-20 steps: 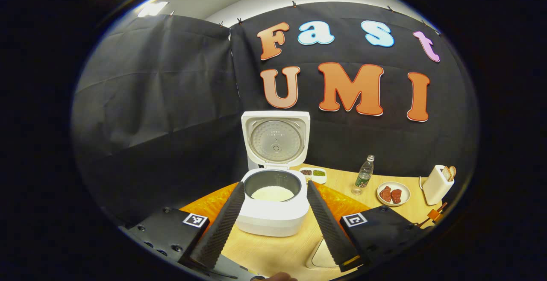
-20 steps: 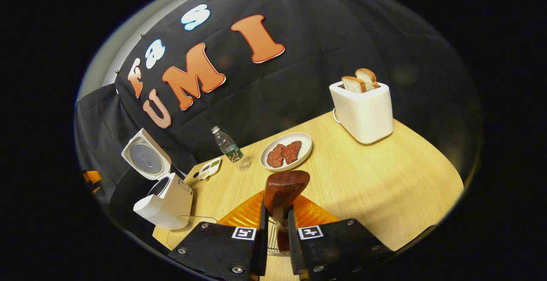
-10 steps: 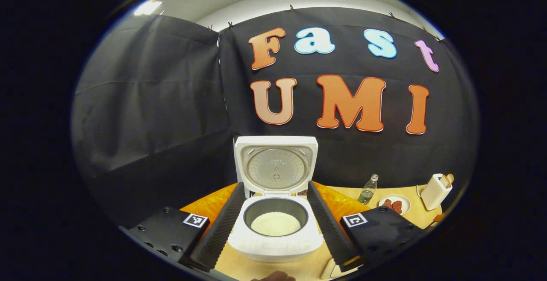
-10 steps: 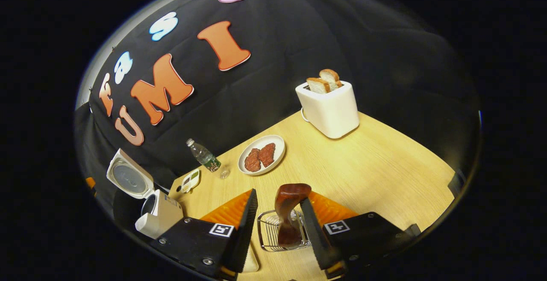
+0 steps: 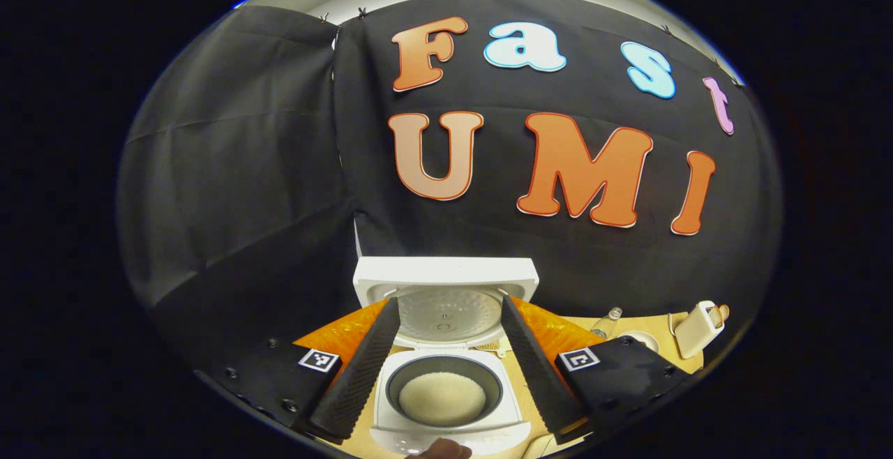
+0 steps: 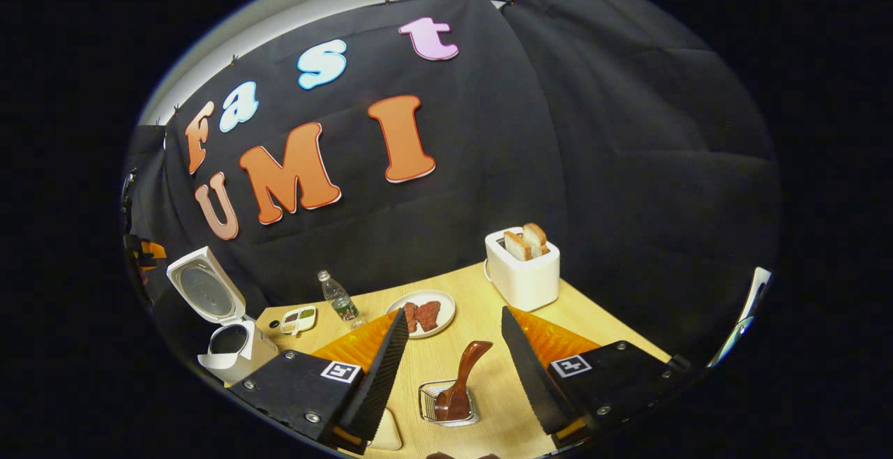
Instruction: Close the left gripper, press the button to open the rice cooker; take a wooden spoon from the chopstick holder with the right hand, scoop a spoonful of rice and pour it into the rice cooker, then put the wooden spoon back into the chopstick holder.
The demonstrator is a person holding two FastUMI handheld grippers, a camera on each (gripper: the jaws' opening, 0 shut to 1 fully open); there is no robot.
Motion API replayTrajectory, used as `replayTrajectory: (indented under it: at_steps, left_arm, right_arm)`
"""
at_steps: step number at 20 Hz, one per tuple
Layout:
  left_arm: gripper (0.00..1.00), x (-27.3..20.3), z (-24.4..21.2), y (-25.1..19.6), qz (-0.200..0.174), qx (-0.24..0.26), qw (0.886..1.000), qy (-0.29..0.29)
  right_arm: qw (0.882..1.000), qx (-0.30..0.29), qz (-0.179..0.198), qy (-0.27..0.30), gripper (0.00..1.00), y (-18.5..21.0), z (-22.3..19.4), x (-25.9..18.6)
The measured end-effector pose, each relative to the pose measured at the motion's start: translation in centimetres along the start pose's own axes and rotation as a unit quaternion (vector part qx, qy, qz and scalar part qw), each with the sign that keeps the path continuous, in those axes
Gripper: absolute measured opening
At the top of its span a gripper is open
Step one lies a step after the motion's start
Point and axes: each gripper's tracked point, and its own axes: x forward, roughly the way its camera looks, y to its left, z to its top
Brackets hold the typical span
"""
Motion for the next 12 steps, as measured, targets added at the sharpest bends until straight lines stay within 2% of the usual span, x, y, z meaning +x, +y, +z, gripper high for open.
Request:
replayTrajectory:
  at_steps: [3, 4, 7, 10, 12]
  left_arm:
    - [0.98, 3.6, 2.4, 0.1, -0.003, 0.002, 1.000, -0.003]
    - [0.98, 5.2, 2.8, -0.4, -0.016, -0.002, 1.000, 0.000]
    - [0.98, 9.5, 2.3, 1.1, 0.005, -0.034, 0.999, 0.035]
    - [0.98, 11.6, 2.3, 0.6, 0.011, -0.038, 0.997, 0.065]
    - [0.99, 12.7, 1.8, 1.0, 0.031, -0.045, 0.994, 0.100]
  right_arm:
    - [0.999, -0.018, -0.009, -0.025, 0.85, 0.0, 2.1, -2.0]
    - [0.999, -0.023, -0.010, -0.029, 0.85, 0.0, 2.5, -2.7]
    - [0.999, -0.027, -0.018, -0.038, 0.85, -0.2, 3.4, -4.2]
    - [0.998, -0.026, -0.027, -0.042, 0.85, -0.9, 3.7, -5.2]
    - [0.998, -0.031, -0.031, -0.041, 0.85, -1.5, 3.6, -5.7]
